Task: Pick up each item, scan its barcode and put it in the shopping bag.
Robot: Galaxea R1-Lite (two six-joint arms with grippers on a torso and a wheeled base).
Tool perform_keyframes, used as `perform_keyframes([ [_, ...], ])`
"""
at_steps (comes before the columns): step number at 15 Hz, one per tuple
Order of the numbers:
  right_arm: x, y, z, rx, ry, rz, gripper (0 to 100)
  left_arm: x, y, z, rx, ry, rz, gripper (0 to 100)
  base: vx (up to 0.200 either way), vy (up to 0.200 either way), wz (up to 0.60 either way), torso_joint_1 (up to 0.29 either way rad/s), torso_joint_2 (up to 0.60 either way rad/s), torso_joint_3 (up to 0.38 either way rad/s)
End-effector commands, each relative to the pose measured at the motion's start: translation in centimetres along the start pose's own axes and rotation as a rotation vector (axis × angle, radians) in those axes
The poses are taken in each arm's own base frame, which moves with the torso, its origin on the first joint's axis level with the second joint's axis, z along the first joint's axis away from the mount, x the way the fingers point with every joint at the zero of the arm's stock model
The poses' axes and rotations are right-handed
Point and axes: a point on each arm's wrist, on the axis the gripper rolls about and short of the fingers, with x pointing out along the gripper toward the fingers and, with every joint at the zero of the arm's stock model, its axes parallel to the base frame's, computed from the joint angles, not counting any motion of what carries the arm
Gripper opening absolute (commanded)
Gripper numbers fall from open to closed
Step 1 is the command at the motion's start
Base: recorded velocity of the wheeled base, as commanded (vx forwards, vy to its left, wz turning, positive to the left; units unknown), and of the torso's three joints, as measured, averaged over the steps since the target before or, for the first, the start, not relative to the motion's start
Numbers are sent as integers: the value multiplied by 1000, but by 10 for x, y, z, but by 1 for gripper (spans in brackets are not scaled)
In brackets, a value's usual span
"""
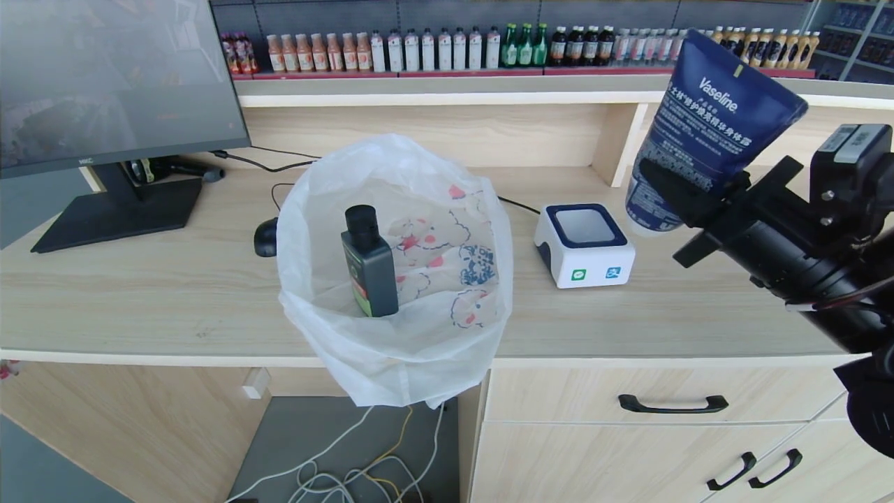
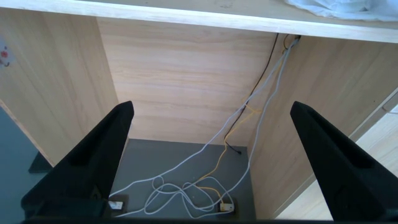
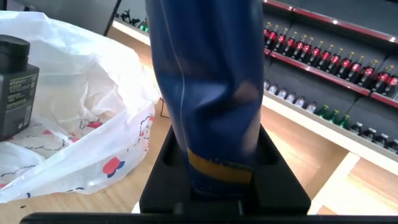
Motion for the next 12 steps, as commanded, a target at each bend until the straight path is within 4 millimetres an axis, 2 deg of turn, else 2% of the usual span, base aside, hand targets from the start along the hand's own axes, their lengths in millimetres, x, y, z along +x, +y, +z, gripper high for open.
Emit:
perform_keyframes([
  [1, -18, 5, 13, 23, 20, -48, 0, 0, 0, 0, -1, 0, 0, 100, 0, 0, 0, 0, 0, 0],
  [3, -22, 6, 17, 64, 44, -127, 0, 0, 0, 0, 1, 0, 0, 100, 0, 0, 0, 0, 0, 0],
  [6, -17, 15, 20, 97, 51, -173, 0, 0, 0, 0, -1, 0, 0, 100, 0, 0, 0, 0, 0, 0],
  [8, -12, 31, 24, 187, 66, -246, 0, 0, 0, 0, 1, 0, 0, 100, 0, 0, 0, 0, 0, 0],
  [9, -12, 31, 25, 193, 66, -250, 0, 0, 0, 0, 1, 0, -1, 100, 0, 0, 0, 0, 0, 0],
  [10, -10, 40, 26, 306, 93, -369, 0, 0, 0, 0, -1, 0, -1, 100, 0, 0, 0, 0, 0, 0],
  [12, -13, 47, 25, 365, 121, -416, 0, 0, 0, 0, -2, 0, 0, 100, 0, 0, 0, 0, 0, 0],
])
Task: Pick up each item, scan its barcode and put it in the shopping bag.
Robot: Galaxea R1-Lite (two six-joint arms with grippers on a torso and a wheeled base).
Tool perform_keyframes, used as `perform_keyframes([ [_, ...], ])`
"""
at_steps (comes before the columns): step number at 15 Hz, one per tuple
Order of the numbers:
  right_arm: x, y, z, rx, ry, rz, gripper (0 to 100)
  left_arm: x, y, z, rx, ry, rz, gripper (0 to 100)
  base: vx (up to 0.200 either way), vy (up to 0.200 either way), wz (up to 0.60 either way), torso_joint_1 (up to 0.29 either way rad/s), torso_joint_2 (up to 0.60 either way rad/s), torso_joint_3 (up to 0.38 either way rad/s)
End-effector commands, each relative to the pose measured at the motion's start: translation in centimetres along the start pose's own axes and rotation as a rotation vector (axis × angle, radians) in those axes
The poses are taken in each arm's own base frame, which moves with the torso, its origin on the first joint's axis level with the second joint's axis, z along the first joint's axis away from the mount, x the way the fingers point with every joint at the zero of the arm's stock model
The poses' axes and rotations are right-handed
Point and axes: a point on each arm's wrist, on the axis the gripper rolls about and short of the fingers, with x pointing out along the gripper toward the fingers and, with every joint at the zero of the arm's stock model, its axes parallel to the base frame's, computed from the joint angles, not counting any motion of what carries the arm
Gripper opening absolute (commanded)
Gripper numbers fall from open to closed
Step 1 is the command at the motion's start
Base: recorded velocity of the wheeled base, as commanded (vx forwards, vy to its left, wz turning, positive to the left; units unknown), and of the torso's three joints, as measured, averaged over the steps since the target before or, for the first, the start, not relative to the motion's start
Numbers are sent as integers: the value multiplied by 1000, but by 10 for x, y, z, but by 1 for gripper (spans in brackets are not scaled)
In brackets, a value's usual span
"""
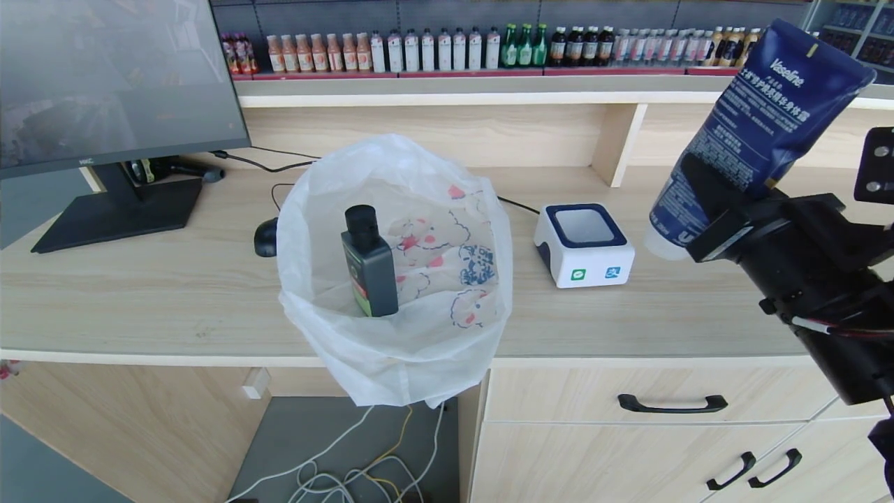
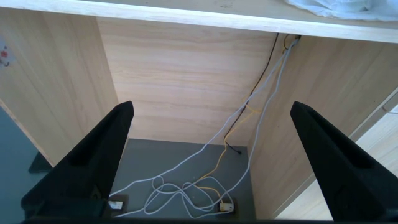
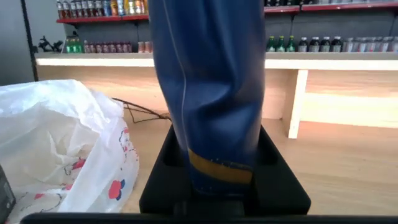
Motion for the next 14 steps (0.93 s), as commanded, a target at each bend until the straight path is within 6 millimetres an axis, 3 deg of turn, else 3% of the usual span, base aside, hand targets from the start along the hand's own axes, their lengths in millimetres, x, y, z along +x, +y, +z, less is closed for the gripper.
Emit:
perform_keyframes([
  [1, -6, 13, -8, 47, 45, 14, 0, 0, 0, 0, -1, 0, 1, 100, 0, 0, 0, 0, 0, 0],
  [2, -5, 14, -9, 48, 46, 18, 0, 0, 0, 0, -1, 0, 1, 100, 0, 0, 0, 0, 0, 0],
  [14, 15, 22, 0, 50, -27, 25, 0, 0, 0, 0, -1, 0, 1, 100, 0, 200, 0, 3, 4, 1],
])
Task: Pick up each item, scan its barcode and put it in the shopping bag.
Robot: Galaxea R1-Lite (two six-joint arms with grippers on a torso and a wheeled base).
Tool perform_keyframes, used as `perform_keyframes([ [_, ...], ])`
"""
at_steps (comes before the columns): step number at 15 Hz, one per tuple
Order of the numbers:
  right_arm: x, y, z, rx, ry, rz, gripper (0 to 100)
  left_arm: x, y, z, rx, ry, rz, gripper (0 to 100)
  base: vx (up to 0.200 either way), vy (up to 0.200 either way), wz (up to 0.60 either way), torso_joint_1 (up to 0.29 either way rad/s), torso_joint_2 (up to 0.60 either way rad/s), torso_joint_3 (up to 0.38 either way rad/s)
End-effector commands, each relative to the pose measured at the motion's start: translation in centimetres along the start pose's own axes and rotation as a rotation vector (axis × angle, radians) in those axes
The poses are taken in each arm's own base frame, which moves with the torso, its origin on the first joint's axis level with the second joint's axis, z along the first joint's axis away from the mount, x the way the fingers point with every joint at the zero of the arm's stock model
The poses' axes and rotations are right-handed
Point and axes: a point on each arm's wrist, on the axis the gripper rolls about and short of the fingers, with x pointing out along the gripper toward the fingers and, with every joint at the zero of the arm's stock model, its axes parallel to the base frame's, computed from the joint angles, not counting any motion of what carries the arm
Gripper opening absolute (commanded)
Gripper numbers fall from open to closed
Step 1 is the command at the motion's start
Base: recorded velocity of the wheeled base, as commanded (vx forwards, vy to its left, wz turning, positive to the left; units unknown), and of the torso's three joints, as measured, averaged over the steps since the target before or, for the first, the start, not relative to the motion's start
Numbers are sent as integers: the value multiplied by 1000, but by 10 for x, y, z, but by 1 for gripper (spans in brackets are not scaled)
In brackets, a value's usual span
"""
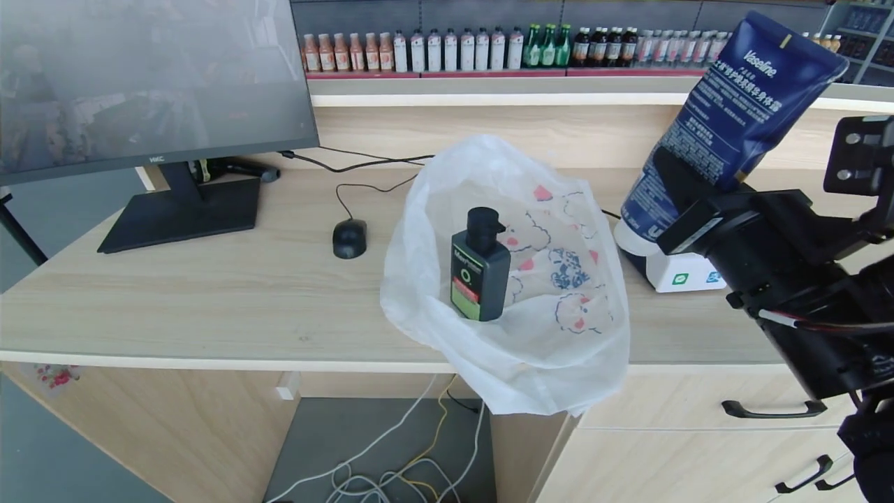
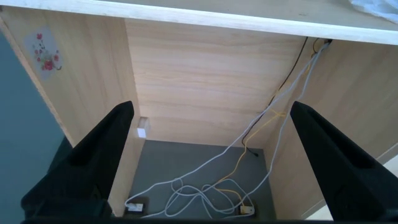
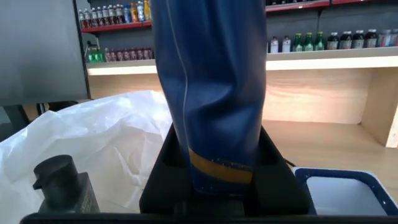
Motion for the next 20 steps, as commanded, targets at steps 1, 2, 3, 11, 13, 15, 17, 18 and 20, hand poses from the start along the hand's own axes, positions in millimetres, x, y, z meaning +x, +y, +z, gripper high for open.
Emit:
perform_keyframes([
  [1, 4, 1, -1, -4, -5, 2, 0, 0, 0, 0, 1, 0, 0, 100, 0, 200, 0, -7, 2, 12],
  [2, 5, 2, -3, -3, -2, 4, 0, 0, 0, 0, 3, 0, 0, 100, 0, 0, 0, 0, 0, 0],
  [3, 7, 4, -4, -1, 0, 10, 0, 0, 0, 0, 3, 0, -2, 100, 0, 0, 0, 0, 0, 0],
  [11, 20, 9, -38, -30, 70, 64, 0, 0, 0, 0, 3, 0, 0, 100, 0, 0, 0, 0, 0, 0],
  [13, 23, 4, -58, -49, 120, 48, 0, 0, 0, 0, 3, 0, 0, 100, 0, 0, 0, 0, 0, 0],
  [15, 27, -13, -70, -81, 146, 59, 0, 0, 0, 0, 3, 0, -2, 100, 0, 0, 0, 0, 0, 0],
  [17, 27, -21, -78, -114, 167, 101, 0, 0, 0, 0, 3, 0, 0, 100, 0, 0, 0, 0, 0, 0],
  [18, 28, -24, -82, -118, 176, 92, 0, 0, 0, 0, 3, 0, 0, 100, 0, 0, 0, 0, 0, 0],
  [20, 29, -26, -87, -121, 189, 87, 0, 0, 0, 0, 3, 0, 0, 100, 0, 0, 0, 0, 0, 0],
])
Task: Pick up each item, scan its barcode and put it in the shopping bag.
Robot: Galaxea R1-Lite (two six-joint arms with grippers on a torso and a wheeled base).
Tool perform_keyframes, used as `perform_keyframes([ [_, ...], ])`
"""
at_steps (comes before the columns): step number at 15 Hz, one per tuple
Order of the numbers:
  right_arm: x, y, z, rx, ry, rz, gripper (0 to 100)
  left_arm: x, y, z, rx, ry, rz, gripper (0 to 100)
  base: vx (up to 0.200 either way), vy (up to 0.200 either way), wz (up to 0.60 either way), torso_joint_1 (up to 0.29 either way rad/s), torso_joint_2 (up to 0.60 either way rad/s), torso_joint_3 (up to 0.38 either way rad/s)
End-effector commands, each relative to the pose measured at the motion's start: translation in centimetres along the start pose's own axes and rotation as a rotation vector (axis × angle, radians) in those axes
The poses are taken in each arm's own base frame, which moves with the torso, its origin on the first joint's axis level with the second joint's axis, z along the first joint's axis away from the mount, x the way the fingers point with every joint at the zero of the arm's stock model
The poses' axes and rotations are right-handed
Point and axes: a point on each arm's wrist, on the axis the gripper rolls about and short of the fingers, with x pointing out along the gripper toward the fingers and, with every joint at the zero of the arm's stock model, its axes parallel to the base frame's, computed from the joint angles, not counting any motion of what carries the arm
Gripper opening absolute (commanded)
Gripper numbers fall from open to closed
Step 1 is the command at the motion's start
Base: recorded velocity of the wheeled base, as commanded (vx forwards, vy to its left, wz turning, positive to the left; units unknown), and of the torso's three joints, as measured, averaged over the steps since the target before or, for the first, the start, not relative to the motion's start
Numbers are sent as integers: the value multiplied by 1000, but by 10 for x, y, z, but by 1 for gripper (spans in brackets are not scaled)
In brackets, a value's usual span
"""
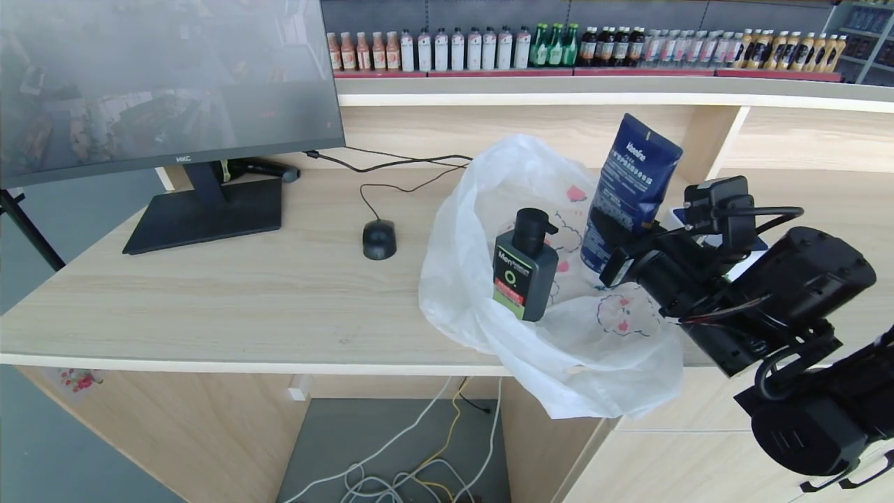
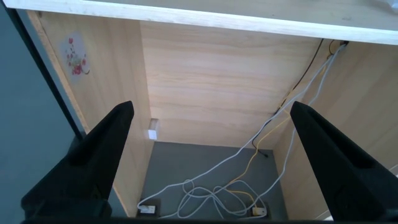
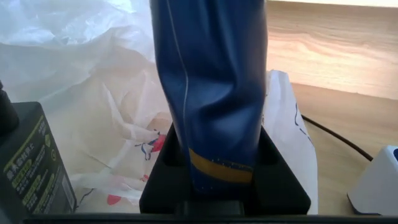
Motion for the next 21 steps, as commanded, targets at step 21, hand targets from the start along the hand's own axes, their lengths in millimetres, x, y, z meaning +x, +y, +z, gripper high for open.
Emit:
perform_keyframes([
  [21, -20, -2, -15, 31, 96, 1, 0, 0, 0, 0, 0, 0, 0, 100, 0, 0, 0, 0, 0, 0],
])
